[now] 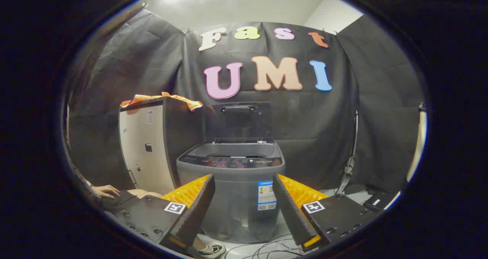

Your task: Put the clothes into the washing machine and then close the washing machine lid.

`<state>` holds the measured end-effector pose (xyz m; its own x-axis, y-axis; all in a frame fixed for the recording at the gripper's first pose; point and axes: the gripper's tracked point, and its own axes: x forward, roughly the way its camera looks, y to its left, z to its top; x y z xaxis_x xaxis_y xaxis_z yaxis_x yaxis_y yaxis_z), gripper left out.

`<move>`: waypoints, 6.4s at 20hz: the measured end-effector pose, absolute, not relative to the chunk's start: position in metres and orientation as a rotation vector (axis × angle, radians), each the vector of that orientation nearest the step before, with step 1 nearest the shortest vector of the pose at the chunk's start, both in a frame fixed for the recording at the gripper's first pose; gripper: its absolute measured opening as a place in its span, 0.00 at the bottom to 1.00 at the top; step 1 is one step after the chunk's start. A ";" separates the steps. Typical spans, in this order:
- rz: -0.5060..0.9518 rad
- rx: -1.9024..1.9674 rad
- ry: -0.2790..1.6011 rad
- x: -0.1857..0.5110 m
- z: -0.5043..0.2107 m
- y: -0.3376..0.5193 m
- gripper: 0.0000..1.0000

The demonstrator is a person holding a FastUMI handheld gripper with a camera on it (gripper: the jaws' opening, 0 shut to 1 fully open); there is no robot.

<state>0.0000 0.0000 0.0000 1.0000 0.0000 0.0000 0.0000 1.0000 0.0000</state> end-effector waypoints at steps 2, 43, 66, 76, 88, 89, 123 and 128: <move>-0.001 0.003 0.002 0.000 0.000 0.000 0.95; 0.398 0.123 -0.134 0.176 0.210 0.238 0.95; 0.449 0.073 0.278 0.297 0.180 0.389 0.22; 0.420 0.001 0.281 0.285 0.177 0.377 0.13; 0.153 -0.097 0.238 0.331 0.185 0.246 0.13; 0.123 -0.108 0.242 0.336 0.183 0.231 0.13; -0.199 -0.095 0.215 0.449 0.185 0.059 0.19; -0.180 -0.129 0.161 0.492 0.213 0.069 0.28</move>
